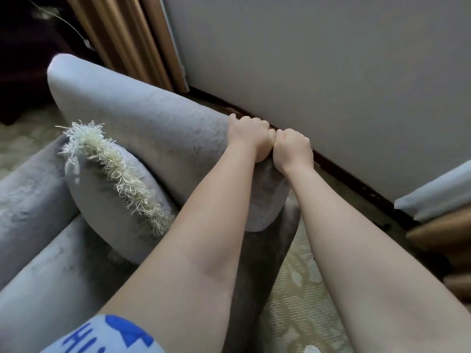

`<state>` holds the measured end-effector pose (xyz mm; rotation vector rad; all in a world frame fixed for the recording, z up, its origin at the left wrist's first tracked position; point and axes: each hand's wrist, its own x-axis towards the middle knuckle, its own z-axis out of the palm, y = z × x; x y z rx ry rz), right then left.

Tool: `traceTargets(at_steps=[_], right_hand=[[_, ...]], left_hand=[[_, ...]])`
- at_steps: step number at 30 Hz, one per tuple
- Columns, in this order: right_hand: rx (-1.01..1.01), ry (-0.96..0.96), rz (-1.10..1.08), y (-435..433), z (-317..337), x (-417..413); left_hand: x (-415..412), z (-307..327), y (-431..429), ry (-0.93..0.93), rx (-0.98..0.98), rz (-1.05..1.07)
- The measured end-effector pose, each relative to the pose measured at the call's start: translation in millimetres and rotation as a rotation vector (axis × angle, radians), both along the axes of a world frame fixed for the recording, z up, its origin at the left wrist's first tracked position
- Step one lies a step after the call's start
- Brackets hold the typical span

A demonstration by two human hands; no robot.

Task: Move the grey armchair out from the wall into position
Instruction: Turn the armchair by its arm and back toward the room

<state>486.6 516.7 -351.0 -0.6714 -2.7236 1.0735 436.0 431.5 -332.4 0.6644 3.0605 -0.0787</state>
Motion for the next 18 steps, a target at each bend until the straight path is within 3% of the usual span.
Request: traceTargets(at_steps=[10,18], right_hand=[[0.024,0.024,-0.152,-7.5,2.7,90.2],[-0.1,0.103,-0.281,-3.8,-7.0,89.4]], left_hand=[[82.7,-3.1,-4.4,0.012,0.093,-0.121],[82.8,-6.8,2.4,0.016,0.11,-0.101]])
